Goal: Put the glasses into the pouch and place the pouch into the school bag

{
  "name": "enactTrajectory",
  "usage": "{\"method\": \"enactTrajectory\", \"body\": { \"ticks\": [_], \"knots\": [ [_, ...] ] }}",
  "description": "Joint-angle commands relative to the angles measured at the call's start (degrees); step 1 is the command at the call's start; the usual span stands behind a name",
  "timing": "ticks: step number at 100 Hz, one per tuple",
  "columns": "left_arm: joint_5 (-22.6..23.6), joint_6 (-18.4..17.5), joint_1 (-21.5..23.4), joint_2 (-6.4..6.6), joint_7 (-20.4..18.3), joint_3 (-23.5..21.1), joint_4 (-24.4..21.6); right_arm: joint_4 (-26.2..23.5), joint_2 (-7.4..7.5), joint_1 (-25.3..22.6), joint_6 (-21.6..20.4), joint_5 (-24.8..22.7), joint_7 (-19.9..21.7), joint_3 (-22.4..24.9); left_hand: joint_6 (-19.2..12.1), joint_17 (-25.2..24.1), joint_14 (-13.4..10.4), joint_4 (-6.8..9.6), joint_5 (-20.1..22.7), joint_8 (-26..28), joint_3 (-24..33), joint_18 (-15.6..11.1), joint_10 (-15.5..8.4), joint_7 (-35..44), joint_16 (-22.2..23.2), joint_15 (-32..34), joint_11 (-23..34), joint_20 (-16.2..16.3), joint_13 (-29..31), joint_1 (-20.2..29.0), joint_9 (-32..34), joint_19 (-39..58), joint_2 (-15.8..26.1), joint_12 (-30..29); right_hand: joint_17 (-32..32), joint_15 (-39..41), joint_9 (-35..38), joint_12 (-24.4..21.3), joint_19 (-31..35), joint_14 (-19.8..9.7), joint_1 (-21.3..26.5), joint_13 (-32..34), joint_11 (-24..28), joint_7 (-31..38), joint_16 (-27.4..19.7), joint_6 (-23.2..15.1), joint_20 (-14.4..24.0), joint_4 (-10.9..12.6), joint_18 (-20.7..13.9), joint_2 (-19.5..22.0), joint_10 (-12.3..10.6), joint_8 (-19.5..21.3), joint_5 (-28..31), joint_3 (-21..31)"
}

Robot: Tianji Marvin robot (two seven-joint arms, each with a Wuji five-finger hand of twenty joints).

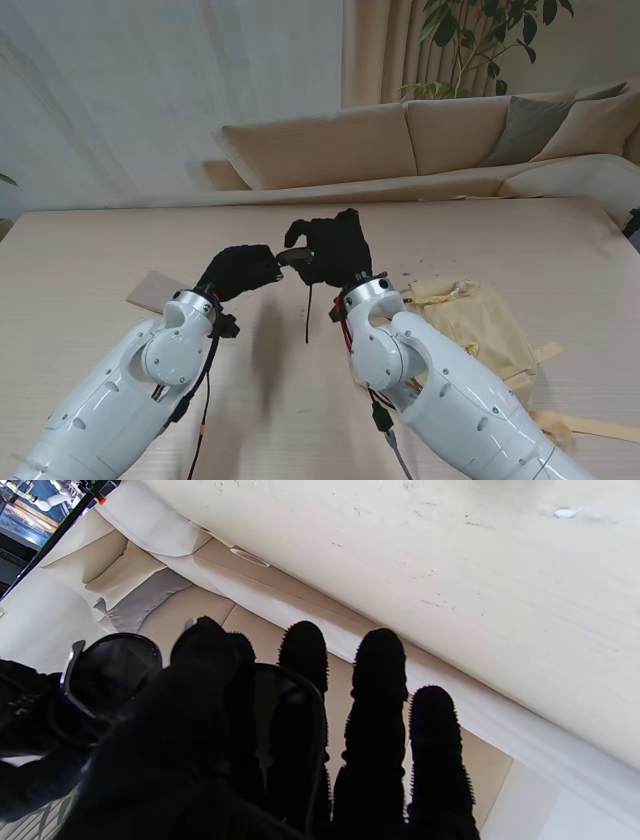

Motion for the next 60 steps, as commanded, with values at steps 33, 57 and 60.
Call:
{"method": "enactTrajectory", "body": {
  "ticks": [33,57,60],
  "knots": [
    [0.25,1.7,-0.03,0.14,-2.11,-0.15,-1.51,-5.13,2.8,-3.39,-8.97,-0.06,5.84,8.23,0.21,0.16,1.51,-0.86,1.76,4.88,-3.21,1.41,0.32,1.53,5.94,6.89,6.1,2.77,2.04,3.75,2.89,4.84,5.56,7.24,-2.16,-5.24,-17.97,-2.46,-11.29,-6.28,-4.76,-12.98,-3.73,-2.28,-0.14,-3.73,-6.81,7.77,-3.24,4.91,-4.19,4.79,-15.0,-3.77],
    [1.52,2.13,0.49,0.47,-2.62,-0.82,-2.78,-7.73,5.58,-6.54,-17.49,-3.34,13.22,15.96,0.01,0.26,1.34,-0.65,1.99,5.23,-3.64,1.19,0.07,1.18,6.51,7.01,6.14,2.81,2.3,3.84,3.25,4.86,5.49,8.08,-2.42,-11.42,-27.45,-4.69,-15.19,-9.36,-0.83,-17.65,-8.98,-3.8,-2.98,-5.52,-7.01,8.9,-3.34,2.12,-8.42,2.0,-21.52,0.7],
    [1.91,2.16,0.57,0.58,-2.84,-0.94,-2.99,-7.82,5.85,-6.8,-18.42,-4.13,13.7,16.59,-0.03,0.26,1.19,-0.64,1.94,5.26,-3.72,1.2,-0.17,1.13,6.6,7.09,6.22,2.82,2.35,3.77,3.26,4.87,5.55,8.22,-2.43,-11.88,-28.35,-4.8,-15.64,-9.65,-0.07,-17.92,-9.11,-3.61,-3.21,-5.32,-6.86,9.09,-3.14,1.1,-8.91,1.8,-22.16,1.5]
  ]
}}
